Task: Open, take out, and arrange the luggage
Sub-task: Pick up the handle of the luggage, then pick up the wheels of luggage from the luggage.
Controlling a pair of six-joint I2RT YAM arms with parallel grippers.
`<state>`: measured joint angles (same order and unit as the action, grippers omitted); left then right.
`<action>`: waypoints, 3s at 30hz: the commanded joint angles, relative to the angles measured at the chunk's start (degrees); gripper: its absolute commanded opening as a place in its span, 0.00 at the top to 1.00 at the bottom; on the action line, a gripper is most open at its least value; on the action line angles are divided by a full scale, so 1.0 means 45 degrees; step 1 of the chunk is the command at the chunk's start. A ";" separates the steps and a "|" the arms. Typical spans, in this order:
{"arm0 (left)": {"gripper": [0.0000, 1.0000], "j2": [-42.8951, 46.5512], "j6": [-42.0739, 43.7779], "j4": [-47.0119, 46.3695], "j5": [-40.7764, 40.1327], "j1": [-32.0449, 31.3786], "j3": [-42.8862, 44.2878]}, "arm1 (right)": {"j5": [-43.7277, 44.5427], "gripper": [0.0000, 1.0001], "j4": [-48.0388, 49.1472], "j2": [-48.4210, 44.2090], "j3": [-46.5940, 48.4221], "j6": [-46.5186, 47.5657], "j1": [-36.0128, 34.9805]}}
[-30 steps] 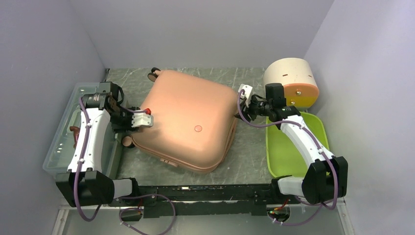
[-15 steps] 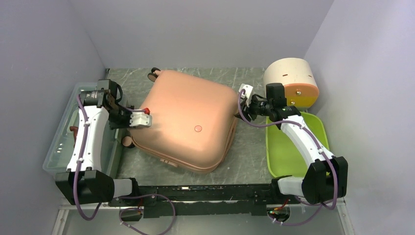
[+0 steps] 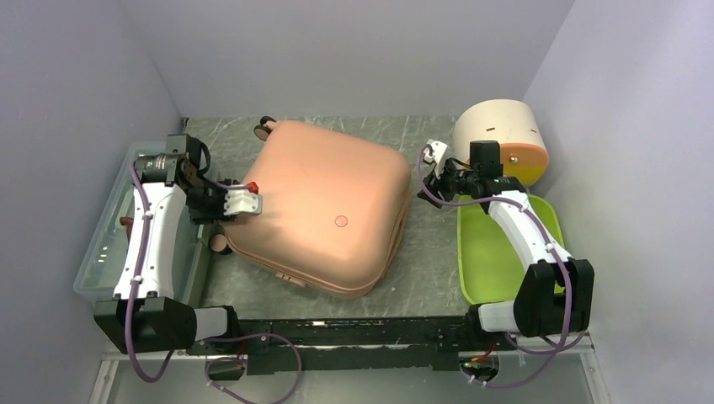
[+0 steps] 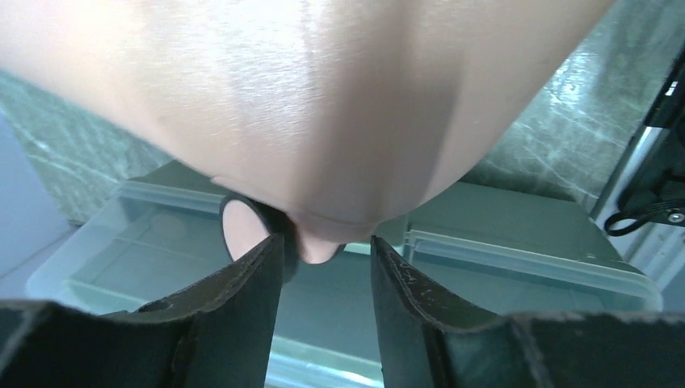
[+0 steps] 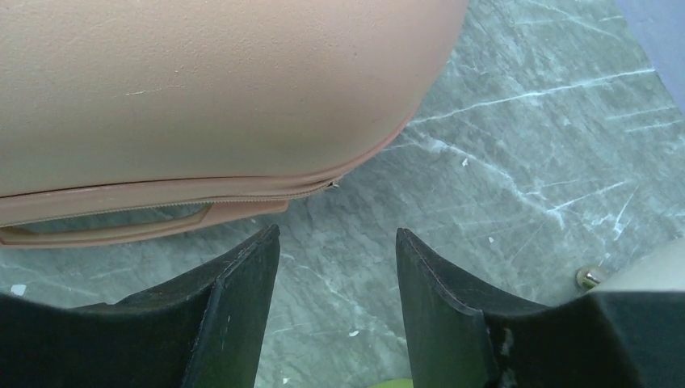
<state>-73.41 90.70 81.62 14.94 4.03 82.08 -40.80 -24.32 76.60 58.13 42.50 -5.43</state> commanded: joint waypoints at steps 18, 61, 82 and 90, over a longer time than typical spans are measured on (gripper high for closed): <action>0.80 -0.0632 0.0261 -0.1079 0.0082 -0.0058 -0.2402 | -0.1310 0.43 -0.0124 -0.0687 0.0168 -0.0264 0.0099; 0.01 0.1830 -0.8448 -0.8158 0.3356 -0.0818 0.0277 | -0.2142 0.39 -0.0355 0.1381 0.0407 0.1946 0.0506; 0.00 0.2038 -1.3612 -1.1145 0.2793 -0.1882 -0.1509 | -0.2754 0.47 0.3406 0.3525 0.0030 -0.0388 0.0466; 0.00 0.2264 -1.4382 -1.1230 0.2723 -0.1898 -0.1748 | -0.2665 0.49 0.3002 0.3832 -0.0025 0.0260 0.0456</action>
<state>-64.97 29.74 33.56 27.09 -4.23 74.46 -51.94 -12.19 93.56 56.88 41.85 -3.14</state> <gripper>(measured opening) 0.995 0.514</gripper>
